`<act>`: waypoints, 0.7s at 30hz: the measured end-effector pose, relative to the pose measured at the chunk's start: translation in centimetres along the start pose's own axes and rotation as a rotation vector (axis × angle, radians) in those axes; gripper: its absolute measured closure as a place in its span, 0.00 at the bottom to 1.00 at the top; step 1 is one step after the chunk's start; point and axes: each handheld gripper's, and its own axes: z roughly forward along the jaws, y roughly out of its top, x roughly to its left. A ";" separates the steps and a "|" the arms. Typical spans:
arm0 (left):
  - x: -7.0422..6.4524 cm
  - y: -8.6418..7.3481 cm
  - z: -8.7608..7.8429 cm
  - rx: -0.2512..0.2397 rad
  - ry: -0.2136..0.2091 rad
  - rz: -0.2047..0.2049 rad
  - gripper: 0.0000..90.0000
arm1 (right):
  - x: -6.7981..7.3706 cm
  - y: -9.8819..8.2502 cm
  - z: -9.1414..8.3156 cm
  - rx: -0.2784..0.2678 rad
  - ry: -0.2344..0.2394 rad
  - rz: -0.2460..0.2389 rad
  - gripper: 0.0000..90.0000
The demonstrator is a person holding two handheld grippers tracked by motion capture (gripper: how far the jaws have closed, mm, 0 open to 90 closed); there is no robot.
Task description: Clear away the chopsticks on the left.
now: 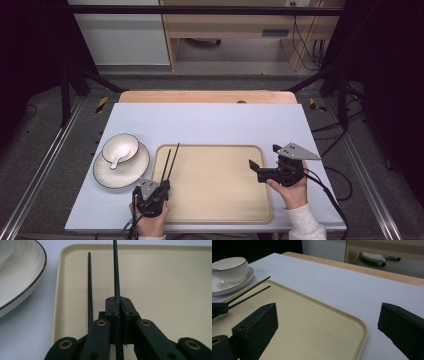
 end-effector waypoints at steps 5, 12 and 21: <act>-0.1 -0.1 0.2 0.018 -0.001 -0.006 0.95 | 0.0 0.0 -0.1 -0.001 -0.001 -0.001 0.03; -0.2 -0.2 0.4 0.036 -0.002 -0.010 0.95 | 0.0 0.0 0.0 0.003 0.000 0.000 0.03; -0.2 0.0 0.5 0.039 -0.007 0.004 0.94 | 0.0 0.0 0.0 0.006 0.003 -0.003 0.03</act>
